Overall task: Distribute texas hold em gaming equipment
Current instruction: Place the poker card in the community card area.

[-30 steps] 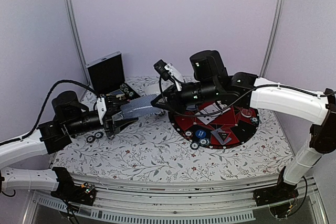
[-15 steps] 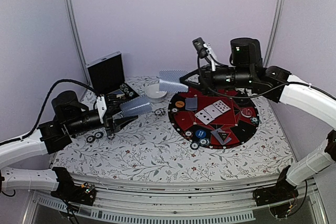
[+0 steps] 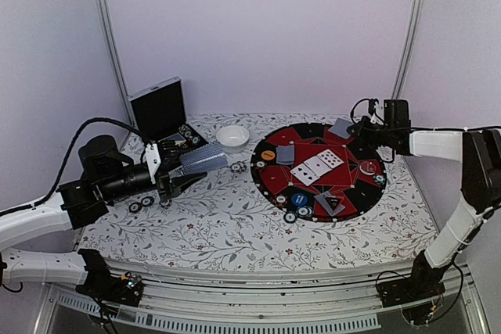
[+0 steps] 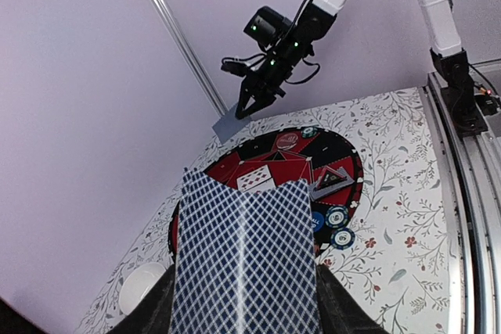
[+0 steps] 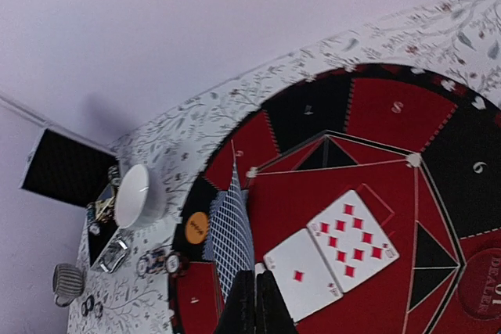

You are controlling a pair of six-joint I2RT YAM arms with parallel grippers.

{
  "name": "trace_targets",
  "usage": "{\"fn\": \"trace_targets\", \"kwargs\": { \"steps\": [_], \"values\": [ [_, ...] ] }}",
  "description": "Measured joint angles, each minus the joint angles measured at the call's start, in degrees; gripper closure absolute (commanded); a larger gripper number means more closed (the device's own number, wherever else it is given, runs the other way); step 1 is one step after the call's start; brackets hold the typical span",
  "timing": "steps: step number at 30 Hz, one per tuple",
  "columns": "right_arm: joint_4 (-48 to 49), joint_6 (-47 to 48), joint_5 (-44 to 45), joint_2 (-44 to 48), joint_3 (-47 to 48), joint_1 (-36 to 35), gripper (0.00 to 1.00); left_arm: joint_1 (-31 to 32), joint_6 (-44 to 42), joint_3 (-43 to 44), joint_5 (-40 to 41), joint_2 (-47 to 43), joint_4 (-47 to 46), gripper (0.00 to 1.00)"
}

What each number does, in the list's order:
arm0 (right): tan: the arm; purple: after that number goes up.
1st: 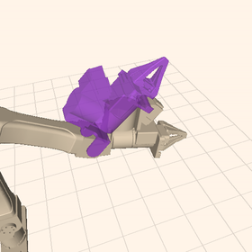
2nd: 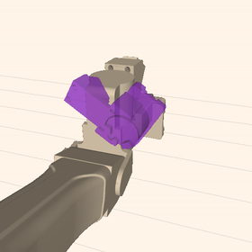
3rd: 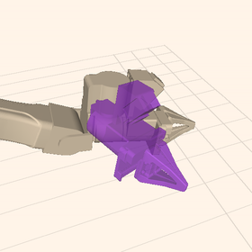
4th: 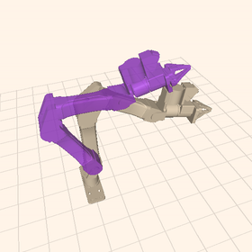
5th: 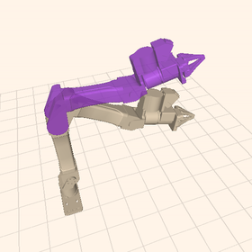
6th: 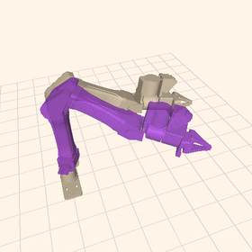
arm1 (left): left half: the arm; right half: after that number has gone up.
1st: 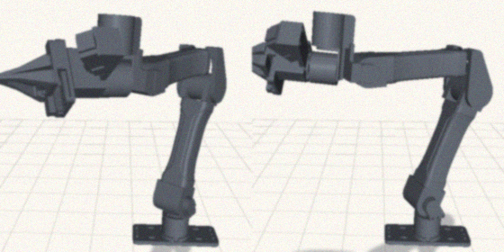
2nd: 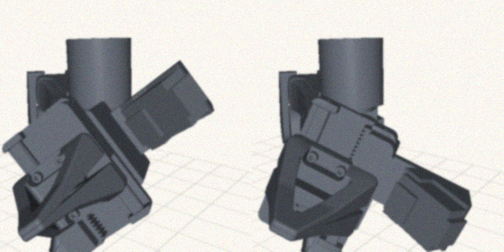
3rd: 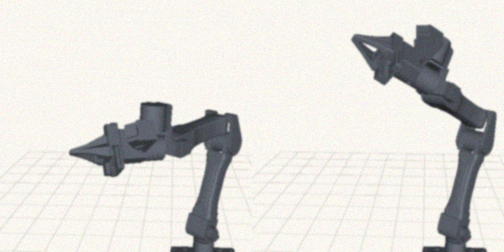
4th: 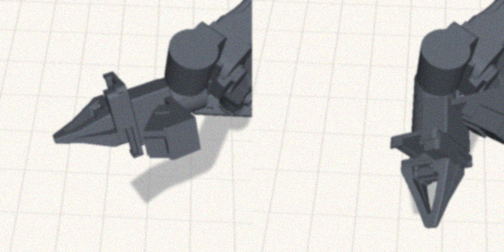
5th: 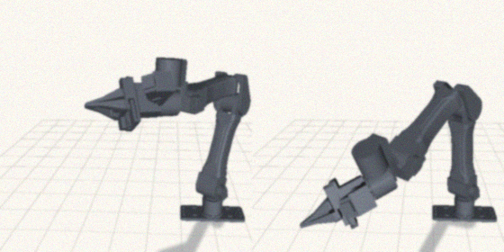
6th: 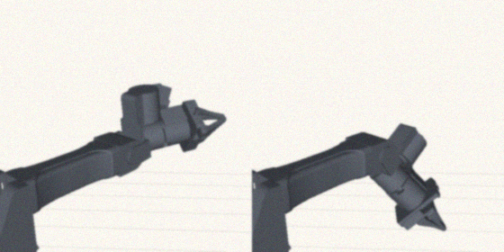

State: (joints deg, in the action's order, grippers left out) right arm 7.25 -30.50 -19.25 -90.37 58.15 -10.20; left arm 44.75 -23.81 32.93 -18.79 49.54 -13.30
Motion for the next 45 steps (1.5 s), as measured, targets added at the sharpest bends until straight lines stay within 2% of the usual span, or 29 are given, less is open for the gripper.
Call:
{"fn": "trace_targets", "kwargs": {
  "steps": [5,10,14,24,27,31,34,41,45],
  "values": [
    [0.9,-1.9,0.5,-16.0,4.2,4.3,0.98,0.0,0.0,0.0,0.2,0.3,-0.2,0.51],
    [1.4,-2.8,-0.4,-24.8,11.5,5.0,0.98,0.0,0.0,0.0,0.3,1.2,-0.2,0.51],
    [2.8,-3.9,-1.4,-28.8,15.4,5.9,0.98,0.0,-0.1,0.0,0.4,1.5,-0.2,0.51],
    [1.5,-4.9,-4.1,-33.8,16.4,8.1,0.97,0.1,-0.1,0.0,0.5,1.6,-0.2,0.51],
    [1.1,-4.7,-4.7,-33.8,16.6,8.1,0.88,0.1,-0.1,0.0,0.5,1.6,-0.2,0.51],
    [0.2,-5.2,-5.4,-33.8,16.6,8.1,0.68,0.1,-0.1,0.0,0.5,1.6,-0.2,0.51],
    [-0.2,-5.3,-5.3,-33.8,16.6,8.1,0.64,0.1,-0.2,0.0,0.5,1.6,-0.2,0.51],
    [-1.2,-5.7,-1.7,-28.8,13.5,8.1,0.38,0.1,-0.2,0.0,0.5,1.6,-0.2,0.51],
    [-1.4,-5.4,1.8,-23.6,12.8,8.1,0.32,0.1,-0.2,0.0,0.5,1.6,-0.2,0.51]
  ]
}}
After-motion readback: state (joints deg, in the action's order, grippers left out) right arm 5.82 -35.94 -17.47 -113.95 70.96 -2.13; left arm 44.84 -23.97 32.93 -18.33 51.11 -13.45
